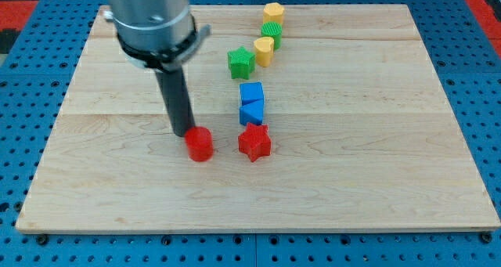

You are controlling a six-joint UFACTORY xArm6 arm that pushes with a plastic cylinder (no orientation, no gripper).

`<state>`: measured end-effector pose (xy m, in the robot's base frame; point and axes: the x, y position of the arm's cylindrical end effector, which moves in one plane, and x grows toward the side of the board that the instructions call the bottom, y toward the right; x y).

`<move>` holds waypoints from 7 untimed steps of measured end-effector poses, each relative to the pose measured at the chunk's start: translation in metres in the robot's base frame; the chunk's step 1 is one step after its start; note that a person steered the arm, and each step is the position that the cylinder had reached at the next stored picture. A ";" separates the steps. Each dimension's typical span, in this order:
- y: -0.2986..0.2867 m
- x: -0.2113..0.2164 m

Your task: Move the red blocks to the bottom right of the board

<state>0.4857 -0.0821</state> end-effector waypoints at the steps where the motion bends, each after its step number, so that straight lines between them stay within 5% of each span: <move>1: -0.015 0.005; 2: 0.002 0.007; 4: 0.160 0.022; 5: 0.174 0.023; 6: 0.247 0.060; 7: 0.197 0.078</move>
<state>0.5640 0.1154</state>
